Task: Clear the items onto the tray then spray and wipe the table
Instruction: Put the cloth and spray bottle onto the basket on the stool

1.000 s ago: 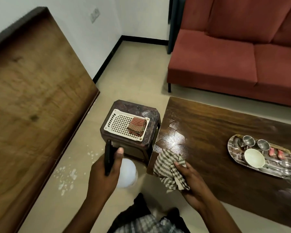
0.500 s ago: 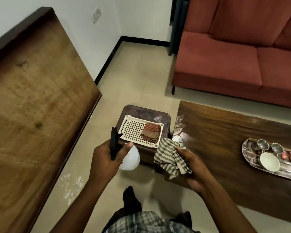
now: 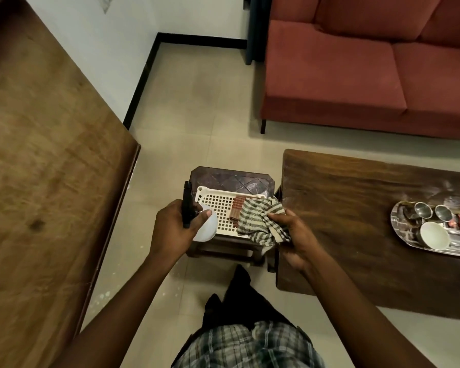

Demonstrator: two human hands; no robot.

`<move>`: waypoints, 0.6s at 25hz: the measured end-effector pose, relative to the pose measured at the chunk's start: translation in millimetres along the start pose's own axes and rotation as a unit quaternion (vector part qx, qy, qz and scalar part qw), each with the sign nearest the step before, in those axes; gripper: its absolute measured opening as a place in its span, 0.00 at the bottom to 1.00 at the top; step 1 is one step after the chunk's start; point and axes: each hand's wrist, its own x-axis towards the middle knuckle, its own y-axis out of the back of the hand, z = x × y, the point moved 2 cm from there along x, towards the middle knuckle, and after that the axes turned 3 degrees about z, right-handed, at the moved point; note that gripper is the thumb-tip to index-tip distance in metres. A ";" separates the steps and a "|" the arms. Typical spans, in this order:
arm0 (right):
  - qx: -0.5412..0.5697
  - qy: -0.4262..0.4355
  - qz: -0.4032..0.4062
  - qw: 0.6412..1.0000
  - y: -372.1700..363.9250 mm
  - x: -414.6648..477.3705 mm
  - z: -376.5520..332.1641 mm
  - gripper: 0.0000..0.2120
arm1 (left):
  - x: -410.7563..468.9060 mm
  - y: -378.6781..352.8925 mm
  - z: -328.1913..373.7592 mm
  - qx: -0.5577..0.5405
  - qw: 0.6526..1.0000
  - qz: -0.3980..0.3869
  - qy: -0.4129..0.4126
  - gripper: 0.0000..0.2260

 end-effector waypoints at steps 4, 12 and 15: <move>-0.052 -0.018 0.034 0.998 -3.0 66.2 4.2 0.16 | 36.6 -34.7 -20.2 -0.001 1.000 -0.005 0.020 0.12; -0.113 -0.044 0.112 0.986 -13.0 184.4 49.4 0.14 | 102.7 -105.5 -77.8 0.005 0.998 -0.054 0.039 0.10; -0.148 -0.049 0.130 0.979 -10.7 219.6 62.3 0.13 | 119.6 -125.0 -102.1 0.002 0.996 -0.080 0.042 0.10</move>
